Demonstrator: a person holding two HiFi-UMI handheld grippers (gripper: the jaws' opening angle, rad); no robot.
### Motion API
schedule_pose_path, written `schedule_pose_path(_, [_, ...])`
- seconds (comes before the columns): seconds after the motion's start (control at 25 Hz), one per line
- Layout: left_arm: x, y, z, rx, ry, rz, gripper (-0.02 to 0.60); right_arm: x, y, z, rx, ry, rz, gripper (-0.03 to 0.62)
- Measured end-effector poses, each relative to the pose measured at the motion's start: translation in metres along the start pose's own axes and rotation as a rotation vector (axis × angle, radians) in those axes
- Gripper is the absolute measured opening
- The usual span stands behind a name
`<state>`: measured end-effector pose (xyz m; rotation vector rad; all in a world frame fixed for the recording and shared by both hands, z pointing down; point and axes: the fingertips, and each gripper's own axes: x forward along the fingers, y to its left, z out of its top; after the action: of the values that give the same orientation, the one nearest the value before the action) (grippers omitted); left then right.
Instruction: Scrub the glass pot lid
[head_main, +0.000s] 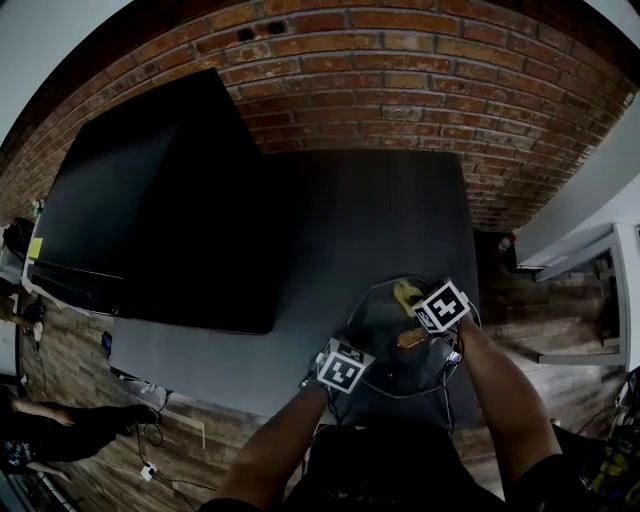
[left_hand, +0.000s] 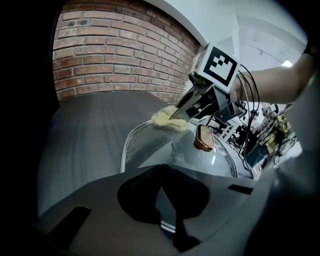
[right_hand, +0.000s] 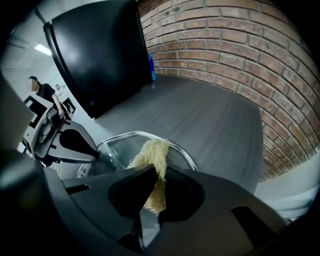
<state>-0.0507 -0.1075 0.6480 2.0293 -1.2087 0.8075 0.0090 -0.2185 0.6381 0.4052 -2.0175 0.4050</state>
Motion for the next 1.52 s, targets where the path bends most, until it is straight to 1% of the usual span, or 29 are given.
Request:
schedule_pose_path(0.4, [-0.001,0.000,0.000,-0.009,0.001,-0.006,0.034,-0.016,-0.035,-0.028,0.180,-0.048,-0.027,0.051])
schedule_pose_path(0.56, [0.000,0.001,0.000,-0.010,0.001,-0.004,0.034,-0.018,-0.041,-0.035,0.224,-0.058,-0.023,0.051])
schedule_pose_path(1.08, [-0.001,-0.001,0.001,-0.025,-0.003,0.005,0.034,-0.020,-0.043,-0.037,0.241,-0.063,-0.019,0.051])
schedule_pose_path(1.28, [0.000,-0.002,0.001,-0.034,-0.008,0.011,0.034,-0.020,-0.043,-0.037,0.235,-0.063,-0.030,0.051])
schedule_pose_path(1.4, [0.000,-0.001,0.001,-0.042,-0.012,0.023,0.034,-0.020,-0.042,-0.036,0.214,-0.056,-0.044,0.051])
schedule_pose_path(1.52, [-0.008,-0.002,0.005,-0.057,-0.056,0.039,0.034,-0.025,-0.035,-0.023,0.149,-0.080,-0.040,0.049])
